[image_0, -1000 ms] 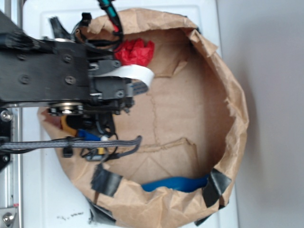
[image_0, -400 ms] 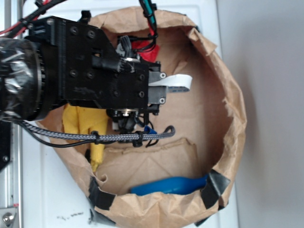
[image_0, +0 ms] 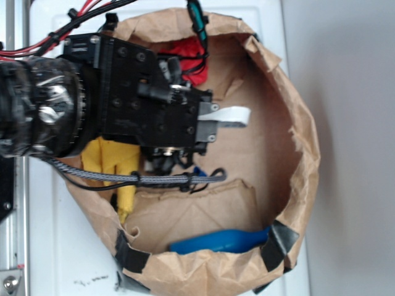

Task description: Grab the yellow cloth.

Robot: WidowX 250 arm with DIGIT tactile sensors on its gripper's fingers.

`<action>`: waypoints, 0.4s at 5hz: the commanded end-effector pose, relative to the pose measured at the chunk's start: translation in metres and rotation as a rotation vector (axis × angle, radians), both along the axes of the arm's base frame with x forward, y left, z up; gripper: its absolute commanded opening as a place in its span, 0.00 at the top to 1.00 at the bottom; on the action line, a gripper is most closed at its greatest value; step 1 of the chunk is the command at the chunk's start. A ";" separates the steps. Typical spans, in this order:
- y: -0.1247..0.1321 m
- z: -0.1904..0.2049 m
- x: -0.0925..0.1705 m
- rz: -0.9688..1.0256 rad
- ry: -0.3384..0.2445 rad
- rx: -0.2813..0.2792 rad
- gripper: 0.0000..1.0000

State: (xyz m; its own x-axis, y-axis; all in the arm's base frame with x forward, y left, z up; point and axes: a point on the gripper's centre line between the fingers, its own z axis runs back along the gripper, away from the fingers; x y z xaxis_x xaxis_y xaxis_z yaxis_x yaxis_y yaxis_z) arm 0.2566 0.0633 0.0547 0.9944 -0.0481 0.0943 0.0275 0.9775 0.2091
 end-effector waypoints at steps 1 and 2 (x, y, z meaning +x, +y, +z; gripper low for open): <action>0.011 0.041 -0.022 -0.021 -0.060 -0.059 0.00; 0.011 0.023 -0.025 -0.022 -0.044 -0.008 0.00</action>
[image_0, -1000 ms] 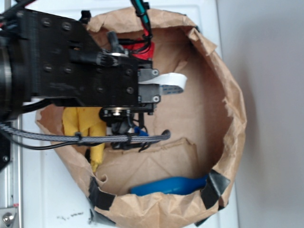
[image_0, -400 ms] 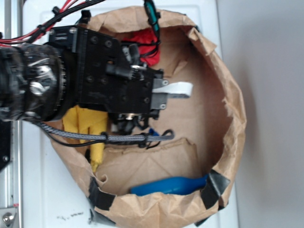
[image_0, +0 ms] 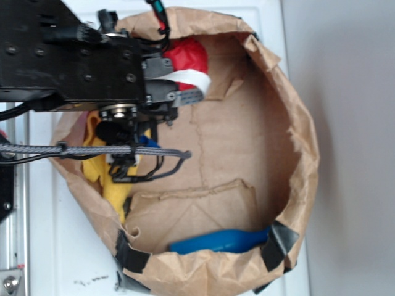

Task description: Grab the yellow cloth.

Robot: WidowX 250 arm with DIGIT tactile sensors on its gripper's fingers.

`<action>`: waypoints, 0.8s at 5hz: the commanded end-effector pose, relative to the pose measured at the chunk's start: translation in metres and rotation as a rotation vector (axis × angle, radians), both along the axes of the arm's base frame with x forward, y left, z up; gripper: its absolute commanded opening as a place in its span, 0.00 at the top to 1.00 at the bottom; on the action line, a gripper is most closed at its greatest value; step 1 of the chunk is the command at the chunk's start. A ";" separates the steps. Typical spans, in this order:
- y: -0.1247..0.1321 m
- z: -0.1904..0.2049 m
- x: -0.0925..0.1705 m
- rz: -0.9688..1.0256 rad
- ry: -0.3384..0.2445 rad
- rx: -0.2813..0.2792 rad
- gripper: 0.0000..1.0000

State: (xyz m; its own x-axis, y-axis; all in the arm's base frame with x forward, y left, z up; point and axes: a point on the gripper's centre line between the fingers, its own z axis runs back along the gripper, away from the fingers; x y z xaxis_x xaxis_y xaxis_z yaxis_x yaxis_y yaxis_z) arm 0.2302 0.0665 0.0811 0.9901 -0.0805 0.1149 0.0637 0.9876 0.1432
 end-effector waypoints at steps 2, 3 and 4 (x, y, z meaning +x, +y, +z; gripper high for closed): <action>0.001 -0.030 -0.004 0.005 -0.020 0.117 0.00; 0.000 -0.030 -0.002 0.045 -0.026 0.111 1.00; 0.001 -0.021 0.000 0.058 -0.052 0.100 1.00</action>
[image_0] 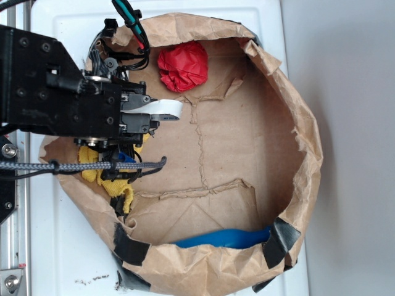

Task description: Grab the yellow cloth.

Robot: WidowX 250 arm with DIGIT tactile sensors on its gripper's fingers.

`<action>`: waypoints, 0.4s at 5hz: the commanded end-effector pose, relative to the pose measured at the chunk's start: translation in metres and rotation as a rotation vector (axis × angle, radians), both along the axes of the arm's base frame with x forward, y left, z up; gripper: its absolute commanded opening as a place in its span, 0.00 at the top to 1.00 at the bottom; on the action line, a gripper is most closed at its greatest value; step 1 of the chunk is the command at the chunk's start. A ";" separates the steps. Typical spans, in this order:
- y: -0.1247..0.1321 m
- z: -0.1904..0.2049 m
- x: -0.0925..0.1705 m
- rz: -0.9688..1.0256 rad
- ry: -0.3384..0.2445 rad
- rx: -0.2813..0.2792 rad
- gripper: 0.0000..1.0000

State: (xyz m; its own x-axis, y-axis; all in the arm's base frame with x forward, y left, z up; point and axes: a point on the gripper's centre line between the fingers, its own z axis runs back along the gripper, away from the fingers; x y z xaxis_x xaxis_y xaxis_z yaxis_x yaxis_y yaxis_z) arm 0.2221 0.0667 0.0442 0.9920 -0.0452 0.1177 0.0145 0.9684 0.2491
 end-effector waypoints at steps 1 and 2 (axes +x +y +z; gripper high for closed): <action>0.003 0.024 0.011 0.018 -0.059 -0.028 1.00; 0.004 0.030 0.010 0.021 -0.075 -0.032 1.00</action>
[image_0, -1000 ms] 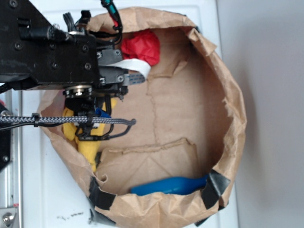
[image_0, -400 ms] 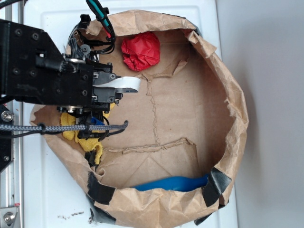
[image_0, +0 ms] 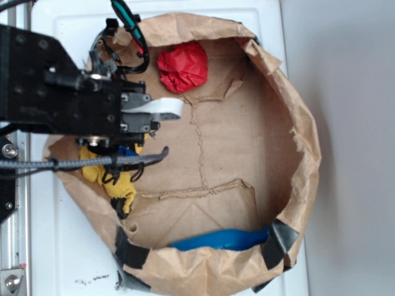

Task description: Grab the yellow cloth.

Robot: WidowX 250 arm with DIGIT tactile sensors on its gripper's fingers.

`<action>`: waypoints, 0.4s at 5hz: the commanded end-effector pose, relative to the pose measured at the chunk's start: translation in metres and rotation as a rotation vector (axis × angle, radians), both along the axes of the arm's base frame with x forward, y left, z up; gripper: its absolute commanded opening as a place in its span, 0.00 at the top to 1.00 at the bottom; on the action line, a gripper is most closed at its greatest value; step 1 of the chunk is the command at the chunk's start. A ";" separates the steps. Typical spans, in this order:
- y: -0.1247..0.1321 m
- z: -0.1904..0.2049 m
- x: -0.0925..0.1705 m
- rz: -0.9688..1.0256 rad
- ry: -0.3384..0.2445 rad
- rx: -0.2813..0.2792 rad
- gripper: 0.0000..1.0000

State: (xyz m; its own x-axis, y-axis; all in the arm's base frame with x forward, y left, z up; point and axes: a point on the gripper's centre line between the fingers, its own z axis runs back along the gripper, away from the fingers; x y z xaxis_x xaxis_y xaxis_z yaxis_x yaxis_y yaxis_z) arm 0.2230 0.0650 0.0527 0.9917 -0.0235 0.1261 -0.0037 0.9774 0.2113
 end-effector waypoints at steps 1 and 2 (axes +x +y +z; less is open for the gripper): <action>0.005 0.039 0.009 0.008 -0.086 -0.029 1.00; 0.003 0.068 0.016 0.040 -0.119 -0.089 1.00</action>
